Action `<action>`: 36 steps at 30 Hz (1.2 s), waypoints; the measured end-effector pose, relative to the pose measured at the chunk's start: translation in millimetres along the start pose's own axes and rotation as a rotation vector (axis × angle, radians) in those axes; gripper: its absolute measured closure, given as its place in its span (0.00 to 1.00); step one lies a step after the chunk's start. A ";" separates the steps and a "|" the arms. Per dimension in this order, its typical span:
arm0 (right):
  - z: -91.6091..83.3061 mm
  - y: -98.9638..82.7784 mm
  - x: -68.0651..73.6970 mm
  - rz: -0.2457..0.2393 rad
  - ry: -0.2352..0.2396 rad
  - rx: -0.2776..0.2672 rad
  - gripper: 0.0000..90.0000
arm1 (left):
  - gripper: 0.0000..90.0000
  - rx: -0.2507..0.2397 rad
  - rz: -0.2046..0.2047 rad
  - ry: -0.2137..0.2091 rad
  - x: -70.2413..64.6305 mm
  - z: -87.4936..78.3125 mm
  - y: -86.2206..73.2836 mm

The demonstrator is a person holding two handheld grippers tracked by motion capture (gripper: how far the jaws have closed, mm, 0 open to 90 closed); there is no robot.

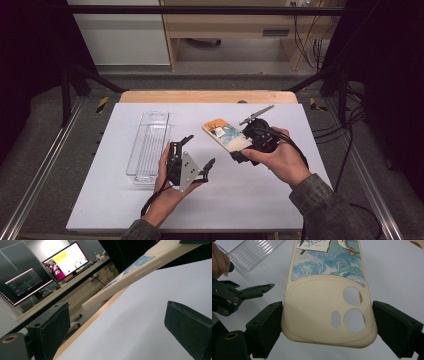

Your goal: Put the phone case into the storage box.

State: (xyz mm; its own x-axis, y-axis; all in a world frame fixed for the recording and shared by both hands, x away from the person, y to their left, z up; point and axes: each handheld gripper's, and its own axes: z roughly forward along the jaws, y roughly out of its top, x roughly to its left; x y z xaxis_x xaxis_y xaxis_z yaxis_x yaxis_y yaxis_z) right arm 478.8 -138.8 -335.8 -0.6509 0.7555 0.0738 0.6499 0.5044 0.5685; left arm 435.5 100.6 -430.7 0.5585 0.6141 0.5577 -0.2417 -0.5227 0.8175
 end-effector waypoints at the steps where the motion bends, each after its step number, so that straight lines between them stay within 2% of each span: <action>1: 0.0 0.0 0.0 0.000 0.000 0.000 0.14 | 0.07 0.000 0.000 0.000 0.0 0.0 0.0; 4: 2.6 0.1 2.7 0.006 0.006 0.010 0.14 | 0.08 0.000 0.023 0.019 -0.4 -0.8 0.6; 6: 3.6 0.5 3.7 -0.007 0.008 0.007 0.14 | 0.09 0.003 0.040 0.025 -1.2 -1.0 0.5; 16: 7.9 4.7 13.5 -0.015 0.021 0.010 0.14 | 0.12 -0.001 0.079 0.041 -5.4 -0.1 1.8; 25: 7.5 7.9 18.3 -0.029 0.027 0.010 0.14 | 0.15 0.002 0.101 0.054 -4.4 -0.7 1.8; 31: 5.9 8.5 19.5 -0.027 0.028 0.005 0.14 | 0.15 0.000 0.092 0.056 -3.2 -0.6 1.6; 36: 4.4 9.8 21.7 -0.029 0.027 0.008 0.14 | 0.16 0.004 0.120 0.065 -4.4 -1.1 3.3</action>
State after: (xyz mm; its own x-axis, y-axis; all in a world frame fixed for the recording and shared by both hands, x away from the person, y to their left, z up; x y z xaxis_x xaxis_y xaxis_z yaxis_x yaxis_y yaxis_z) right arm 472.8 -115.7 -332.2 -0.6797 0.7292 0.0794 0.6338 0.5294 0.5639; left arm 431.3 96.8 -430.3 0.4731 0.5837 0.6599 -0.3004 -0.5973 0.7437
